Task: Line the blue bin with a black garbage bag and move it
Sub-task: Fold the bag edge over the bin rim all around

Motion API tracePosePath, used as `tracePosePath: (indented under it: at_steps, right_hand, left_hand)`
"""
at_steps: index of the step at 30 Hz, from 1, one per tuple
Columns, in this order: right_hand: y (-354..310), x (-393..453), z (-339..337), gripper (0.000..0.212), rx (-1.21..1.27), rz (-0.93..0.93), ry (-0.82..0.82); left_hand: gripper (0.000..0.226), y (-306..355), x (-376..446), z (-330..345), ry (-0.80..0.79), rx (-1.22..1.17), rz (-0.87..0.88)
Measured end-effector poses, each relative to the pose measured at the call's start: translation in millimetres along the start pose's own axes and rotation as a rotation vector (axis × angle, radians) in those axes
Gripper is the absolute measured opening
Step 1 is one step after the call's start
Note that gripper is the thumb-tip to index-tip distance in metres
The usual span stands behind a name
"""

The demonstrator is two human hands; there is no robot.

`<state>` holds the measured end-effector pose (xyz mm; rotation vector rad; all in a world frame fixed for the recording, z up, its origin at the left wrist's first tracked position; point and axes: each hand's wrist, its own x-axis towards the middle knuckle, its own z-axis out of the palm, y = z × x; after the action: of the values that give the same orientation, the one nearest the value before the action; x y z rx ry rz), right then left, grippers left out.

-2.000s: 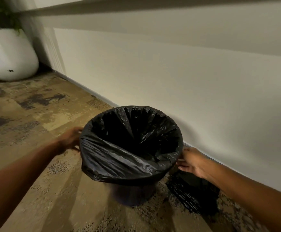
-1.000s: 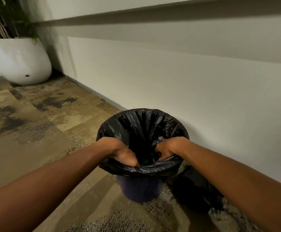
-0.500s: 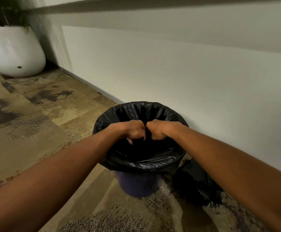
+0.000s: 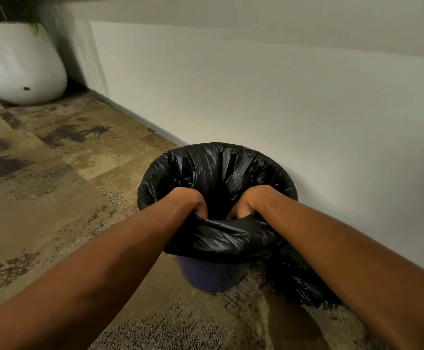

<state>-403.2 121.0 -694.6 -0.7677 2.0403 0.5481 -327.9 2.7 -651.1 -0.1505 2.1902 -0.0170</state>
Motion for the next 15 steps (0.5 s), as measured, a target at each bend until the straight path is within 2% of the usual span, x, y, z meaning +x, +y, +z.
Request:
tracePosePath:
  at_steps: [2,6,9,11,13,15]
  right_hand:
    - [0,4,0,0.059,0.007,0.018,-0.075]
    - [3,9,1,0.065,0.040,0.043,-0.019]
    - [-3,-3,4,0.069,0.114,0.016,-0.008]
    - [-6,-23,0,0.053,0.183,-0.028,0.114]
    - [-1,-38,-11,0.035,0.286,-0.107,0.302]
    - [3,-49,-20,0.021,0.400,-0.168,0.391]
  left_hand:
    - [0.050,4,-6,0,0.025,0.014,-0.024]
    - [0.048,9,-12,0,0.089,0.019,-0.057]
    - [0.051,5,-13,-3,0.058,0.014,-0.016]
    - [0.043,8,-9,-4,0.075,-0.010,0.059]
    - [0.017,13,-16,-5,0.165,-0.033,0.120]
    - [0.021,17,-30,-10,0.245,-0.047,0.207]
